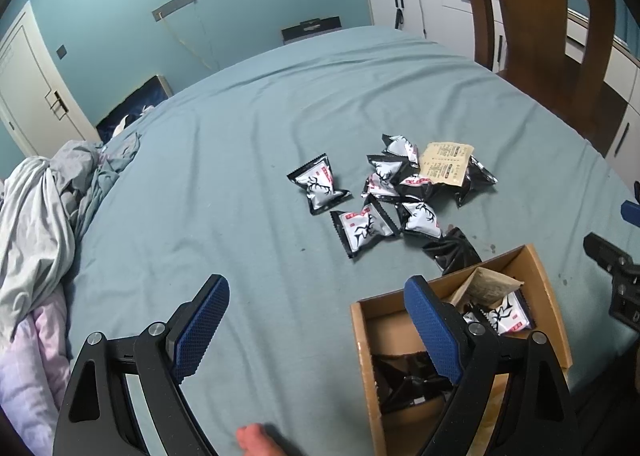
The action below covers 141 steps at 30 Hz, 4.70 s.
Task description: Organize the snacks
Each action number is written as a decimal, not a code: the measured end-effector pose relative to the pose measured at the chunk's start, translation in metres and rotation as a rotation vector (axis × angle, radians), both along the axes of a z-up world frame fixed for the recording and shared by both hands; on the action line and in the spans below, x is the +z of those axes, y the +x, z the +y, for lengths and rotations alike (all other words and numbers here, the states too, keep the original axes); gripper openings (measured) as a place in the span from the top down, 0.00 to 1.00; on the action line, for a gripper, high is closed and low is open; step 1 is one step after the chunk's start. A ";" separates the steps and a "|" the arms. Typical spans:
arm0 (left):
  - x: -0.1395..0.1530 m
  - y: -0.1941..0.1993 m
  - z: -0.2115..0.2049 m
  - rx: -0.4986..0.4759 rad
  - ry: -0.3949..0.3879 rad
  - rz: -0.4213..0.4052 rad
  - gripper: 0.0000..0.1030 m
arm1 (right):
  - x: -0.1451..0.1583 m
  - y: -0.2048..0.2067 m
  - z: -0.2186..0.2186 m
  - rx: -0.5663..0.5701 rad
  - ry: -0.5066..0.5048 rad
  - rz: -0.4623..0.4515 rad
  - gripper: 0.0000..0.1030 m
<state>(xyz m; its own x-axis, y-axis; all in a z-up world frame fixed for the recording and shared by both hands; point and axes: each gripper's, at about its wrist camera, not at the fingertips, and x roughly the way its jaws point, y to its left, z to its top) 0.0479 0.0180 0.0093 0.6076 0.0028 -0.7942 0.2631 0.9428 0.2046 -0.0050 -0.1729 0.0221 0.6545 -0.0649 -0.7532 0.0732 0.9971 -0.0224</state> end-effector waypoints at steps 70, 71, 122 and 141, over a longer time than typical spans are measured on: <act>-0.067 0.117 -0.012 -0.004 -0.168 0.241 0.11 | -0.061 0.181 -0.007 0.210 0.363 0.393 0.76; -0.071 0.120 -0.019 -0.029 -0.150 0.246 0.11 | -0.056 0.178 -0.012 0.193 0.377 0.379 0.76; 0.015 -0.025 -0.031 -0.185 -0.145 0.067 0.13 | -0.012 0.006 -0.043 0.145 0.390 0.100 0.76; 0.018 0.007 0.035 0.136 -0.263 0.050 0.13 | -0.001 -0.015 -0.018 0.328 0.352 0.002 0.75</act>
<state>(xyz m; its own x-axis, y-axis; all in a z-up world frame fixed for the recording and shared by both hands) 0.0551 0.0530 0.0273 0.5761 -0.1285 -0.8072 0.1347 0.9890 -0.0613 -0.0197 -0.1908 0.0214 0.5960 0.4042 -0.6939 -0.2460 0.9145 0.3213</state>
